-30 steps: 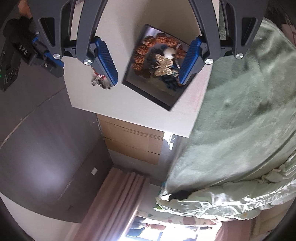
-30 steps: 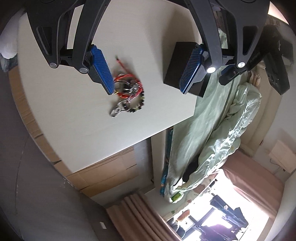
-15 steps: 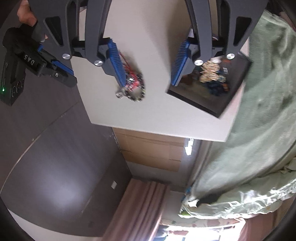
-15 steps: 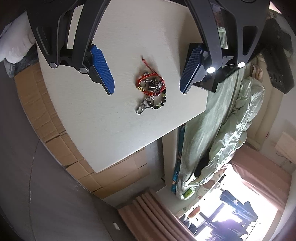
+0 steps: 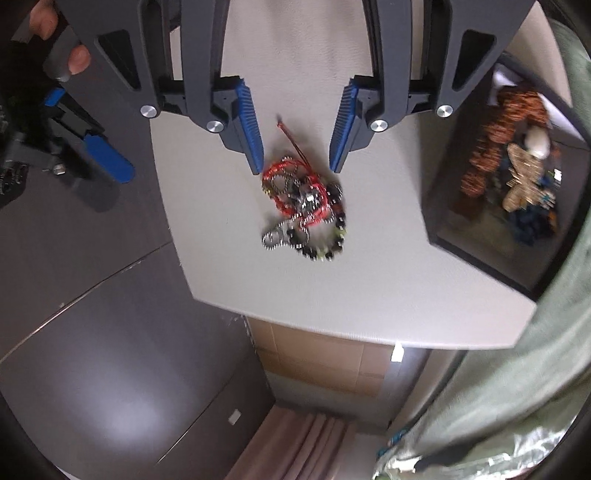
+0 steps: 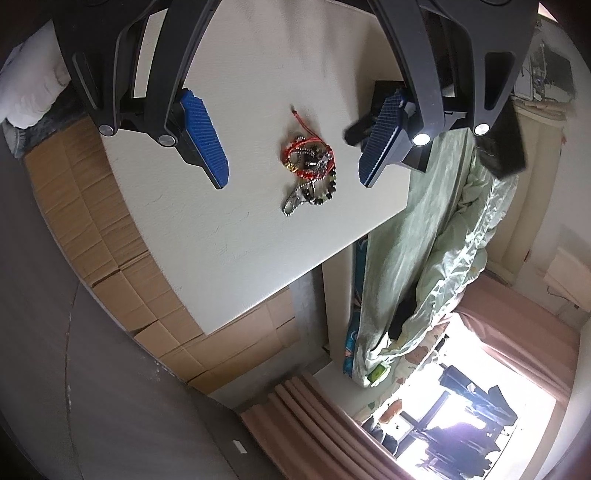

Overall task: Organize jewelry
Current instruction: 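Move both open grippers back over the remaining jewelry pile, then grasp the red string bracelet with the left gripper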

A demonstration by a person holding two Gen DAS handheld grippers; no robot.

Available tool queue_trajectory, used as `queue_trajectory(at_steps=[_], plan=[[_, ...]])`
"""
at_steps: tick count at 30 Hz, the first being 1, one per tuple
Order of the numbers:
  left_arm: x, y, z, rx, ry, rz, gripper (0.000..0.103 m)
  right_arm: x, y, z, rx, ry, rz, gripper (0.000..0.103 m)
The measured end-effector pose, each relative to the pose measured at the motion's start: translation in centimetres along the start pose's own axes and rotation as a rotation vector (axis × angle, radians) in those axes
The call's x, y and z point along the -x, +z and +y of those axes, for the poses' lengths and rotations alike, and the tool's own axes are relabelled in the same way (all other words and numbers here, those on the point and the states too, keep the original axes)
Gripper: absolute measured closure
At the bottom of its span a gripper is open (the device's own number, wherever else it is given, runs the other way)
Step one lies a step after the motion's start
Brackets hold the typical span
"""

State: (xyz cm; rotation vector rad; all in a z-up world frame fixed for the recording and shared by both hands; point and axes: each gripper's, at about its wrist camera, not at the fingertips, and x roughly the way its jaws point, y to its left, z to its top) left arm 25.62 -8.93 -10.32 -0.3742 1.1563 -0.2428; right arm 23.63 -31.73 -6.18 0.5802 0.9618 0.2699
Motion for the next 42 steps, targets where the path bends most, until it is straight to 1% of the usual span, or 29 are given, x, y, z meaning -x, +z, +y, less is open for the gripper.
queue_trajectory(at_steps=[3, 6, 10, 12, 15, 16, 18, 19, 25, 28, 33, 35, 38, 42], plan=[[-1.3, -0.1, 0.2, 0.028, 0.009, 0.023, 0.069, 0.2, 0.4, -0.5, -0.015, -0.001, -0.008, 0.029], [-2.6, 0.0, 0.6, 0.069, 0.024, 0.039, 0.073, 0.3, 0.5, -0.9, -0.026, -0.004, -0.013, 0.029], [-3.7, 0.0, 0.7, 0.088, 0.039, 0.041, 0.075, 0.5, 0.6, -0.8, -0.015, -0.019, -0.025, 0.029], [-3.8, 0.0, 0.5, 0.087, 0.048, 0.027, 0.075, 0.4, 0.6, -0.9, -0.015, -0.025, -0.022, 0.029], [-4.0, 0.0, 0.5, 0.102, 0.055, 0.012, 0.089, 0.2, 0.4, -0.8, -0.011, -0.025, -0.012, 0.029], [-4.1, 0.0, 0.7, 0.108, 0.053, 0.018, 0.1, 0.1, 0.3, -0.7, -0.005, -0.026, -0.01, 0.029], [-4.0, -0.1, 1.1, 0.135, 0.023, 0.024, 0.1, -0.1, 0.4, -0.4, 0.005, -0.032, -0.006, 0.029], [-3.6, -0.1, 1.2, 0.135, 0.019, 0.016, 0.101, -0.3, 0.3, -0.4, 0.01, -0.035, -0.002, 0.029], [0.0, 0.3, 1.0, 0.109, -0.046, -0.064, 0.101, -1.1, 0.2, -0.1, 0.021, -0.041, 0.004, 0.029], [1.4, 0.6, 1.2, 0.108, -0.056, -0.103, 0.101, -1.8, 0.0, 0.2, 0.027, -0.046, 0.015, 0.029], [3.3, 1.3, 1.7, 0.111, -0.079, -0.138, 0.101, -3.0, -0.2, 0.7, 0.045, -0.059, 0.036, 0.029], [4.6, 1.4, 2.5, 0.111, -0.09, -0.155, 0.101, -3.8, -0.4, 0.9, 0.051, -0.067, 0.048, 0.029], [5.3, 1.5, 2.7, 0.111, -0.111, -0.162, 0.101, -4.9, -0.7, 1.1, 0.051, -0.058, 0.073, 0.029], [6.1, 1.7, 3.0, 0.107, -0.117, -0.177, 0.101, -6.4, -1.0, 1.3, 0.049, -0.044, 0.104, 0.029]])
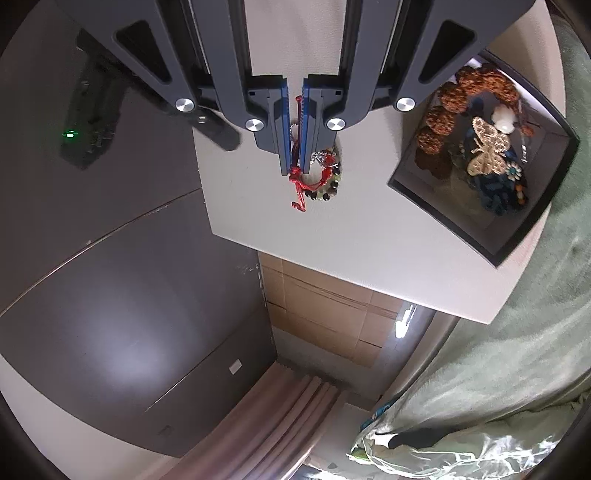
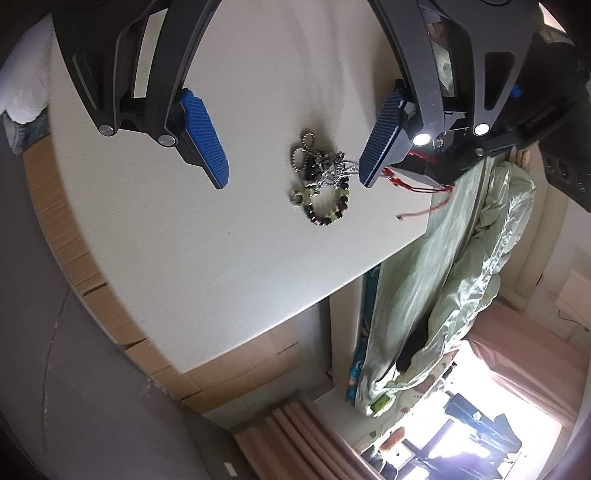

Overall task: Organize jewelry
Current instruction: 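Grasp the red string bracelet with the left gripper, then grasp the silver chain with the right gripper while the left holds the red bracelet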

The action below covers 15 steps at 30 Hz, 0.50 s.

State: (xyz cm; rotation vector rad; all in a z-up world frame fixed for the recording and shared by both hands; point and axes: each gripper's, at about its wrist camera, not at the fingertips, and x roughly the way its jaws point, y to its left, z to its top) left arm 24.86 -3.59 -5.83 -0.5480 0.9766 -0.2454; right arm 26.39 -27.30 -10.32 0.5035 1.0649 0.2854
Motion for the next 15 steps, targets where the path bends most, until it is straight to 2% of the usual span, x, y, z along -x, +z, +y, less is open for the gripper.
queue_trajectory(at_steps=[13, 15], plan=[[4.4, 0.2, 0.3, -0.009, -0.017, -0.078, 0.1, -4.0, -1.1, 3.0, 0.119, -0.045, 0.084, 0.03], [4.6, 0.3, 0.4, -0.006, -0.016, -0.078, 0.1, -4.6, -1.2, 3.8, 0.149, -0.057, 0.085, 0.034]])
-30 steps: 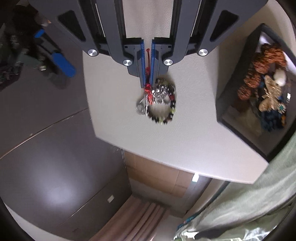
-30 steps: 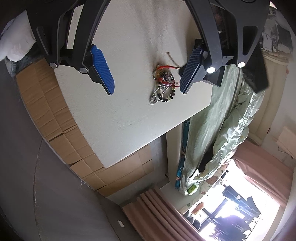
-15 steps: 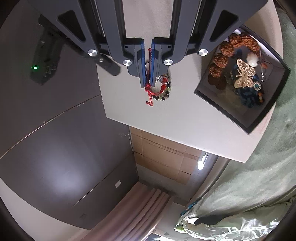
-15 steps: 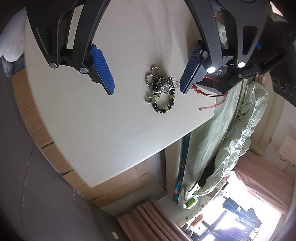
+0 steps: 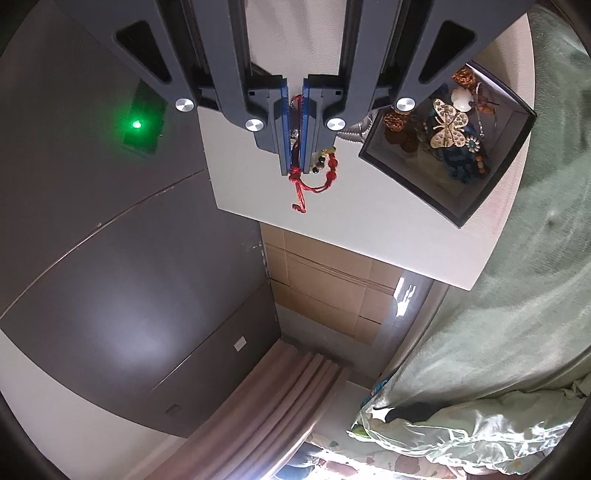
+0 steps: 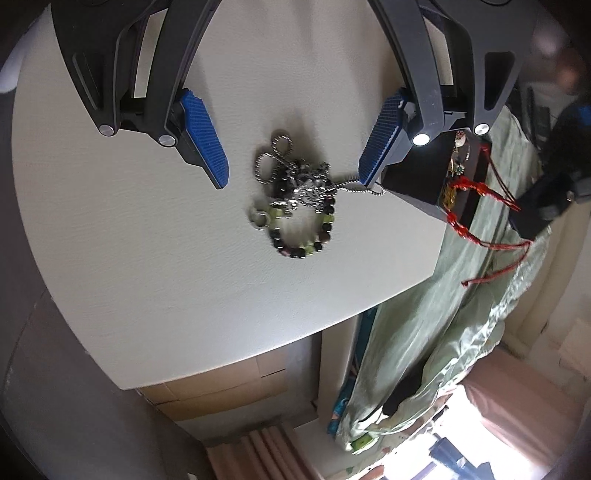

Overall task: Organize jewelry
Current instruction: 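Grasp the silver chain with the right gripper while the left holds the red bracelet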

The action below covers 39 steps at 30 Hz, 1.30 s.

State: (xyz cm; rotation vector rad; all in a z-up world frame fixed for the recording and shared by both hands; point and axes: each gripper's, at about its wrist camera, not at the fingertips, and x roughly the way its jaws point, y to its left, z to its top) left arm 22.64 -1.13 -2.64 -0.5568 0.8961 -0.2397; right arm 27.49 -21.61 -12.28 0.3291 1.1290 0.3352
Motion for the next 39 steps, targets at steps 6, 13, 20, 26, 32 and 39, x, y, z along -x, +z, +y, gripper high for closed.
queue_trajectory(at_steps=[6, 13, 20, 26, 32, 39], plan=[[-0.4, 0.4, 0.5, 0.012, 0.008, 0.002, 0.1, -1.7, -0.4, 1.6, 0.063, -0.059, 0.019, 0.045], [-0.2, 0.6, 0.9, 0.015, 0.021, 0.004, 0.1, -1.4, -0.4, 0.3, 0.027, -0.028, 0.028, 0.099], [0.6, 0.6, 1.0, 0.014, 0.023, -0.008, 0.1, 2.1, -0.3, -0.4, -0.001, 0.051, -0.037, 0.099], [1.3, 0.4, 0.8, 0.008, 0.02, -0.017, 0.1, 4.8, -0.3, -0.3, -0.016, 0.095, -0.098, 0.1], [2.1, 0.8, 0.7, 0.001, 0.017, -0.029, 0.1, 8.8, 0.7, 2.0, 0.026, 0.128, -0.182, 0.1], [3.8, 1.6, 0.7, -0.036, 0.016, -0.059, 0.1, 12.9, 2.2, 5.2, 0.108, 0.138, -0.249, 0.1]])
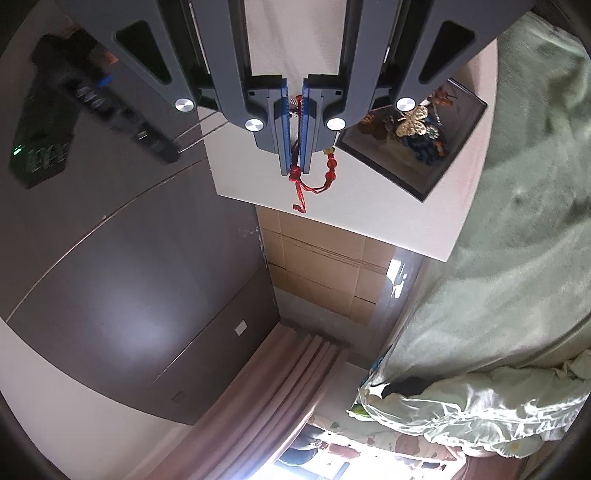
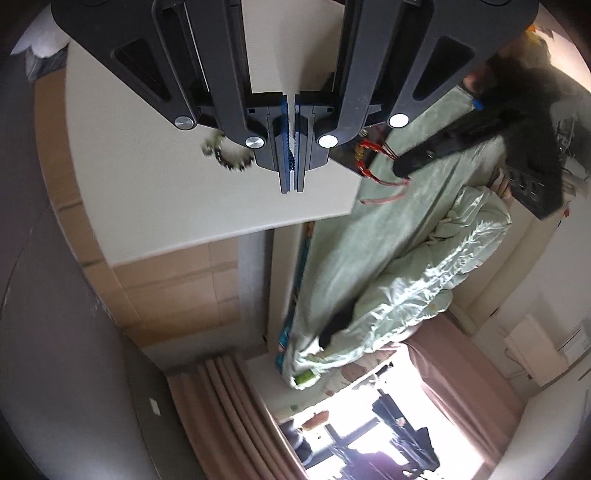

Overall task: Organize jewelry
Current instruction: 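Grasp the silver chain with the right gripper while the left holds the red bracelet, then lower the red bracelet and silver chain into the box and open both grippers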

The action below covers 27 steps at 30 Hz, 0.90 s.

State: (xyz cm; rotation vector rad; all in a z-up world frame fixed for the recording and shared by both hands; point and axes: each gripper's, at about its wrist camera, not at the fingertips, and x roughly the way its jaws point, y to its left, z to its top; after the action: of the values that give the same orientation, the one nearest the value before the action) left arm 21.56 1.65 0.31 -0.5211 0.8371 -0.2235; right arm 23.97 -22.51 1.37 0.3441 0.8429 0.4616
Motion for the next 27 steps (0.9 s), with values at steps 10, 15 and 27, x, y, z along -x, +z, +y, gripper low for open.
queue_trajectory(at_steps=[10, 15, 27], plan=[[0.9, -0.2, 2.7, -0.031, -0.001, 0.028, 0.1, 4.3, 3.5, 4.9, 0.11, 0.006, -0.09, 0.1], [0.3, -0.5, 4.6, -0.013, 0.011, 0.079, 0.1, 5.5, 4.7, 7.4, 0.165, 0.005, -0.115, 0.1], [2.5, -0.3, 6.6, 0.019, 0.021, 0.038, 0.046, 8.8, 7.1, 14.5, 0.261, 0.034, -0.198, 0.1]])
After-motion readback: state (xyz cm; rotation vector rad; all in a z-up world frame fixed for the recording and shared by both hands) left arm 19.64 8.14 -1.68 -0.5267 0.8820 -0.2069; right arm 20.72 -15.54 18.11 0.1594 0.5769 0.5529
